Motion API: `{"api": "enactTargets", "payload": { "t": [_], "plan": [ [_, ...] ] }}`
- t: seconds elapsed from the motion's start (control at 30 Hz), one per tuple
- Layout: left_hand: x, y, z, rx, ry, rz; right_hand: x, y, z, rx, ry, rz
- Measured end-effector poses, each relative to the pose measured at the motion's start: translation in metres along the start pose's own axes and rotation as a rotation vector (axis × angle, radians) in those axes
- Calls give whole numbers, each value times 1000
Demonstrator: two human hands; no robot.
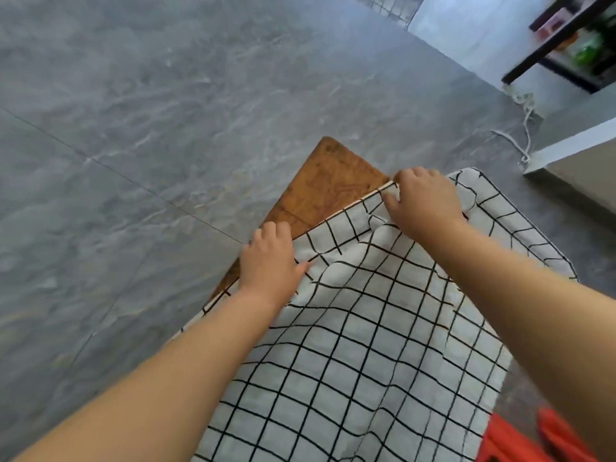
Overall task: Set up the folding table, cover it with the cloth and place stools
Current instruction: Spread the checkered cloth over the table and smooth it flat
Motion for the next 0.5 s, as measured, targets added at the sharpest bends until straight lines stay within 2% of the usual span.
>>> {"api": "enactTargets", "payload": {
  "t": [0.07,0.2,0.5],
  "plan": [
    [1,-2,0,-16,-4,28,11,4,0,10,-104,89],
    [2,-5,3,-37,-10,115,27,6,10,10,-160,116],
    [-7,5,11,82,59,161,30,4,3,81,-86,-50]
  ]
}}
Point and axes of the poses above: each hand's wrist, its own z-axis away from the middle knuckle, its own x-axis out of the palm, y = z × x, the point moved 8 cm from there along -z, towards the middle knuckle, and after that the axes turned 4 degrees about -x, right-handed, at the moved point
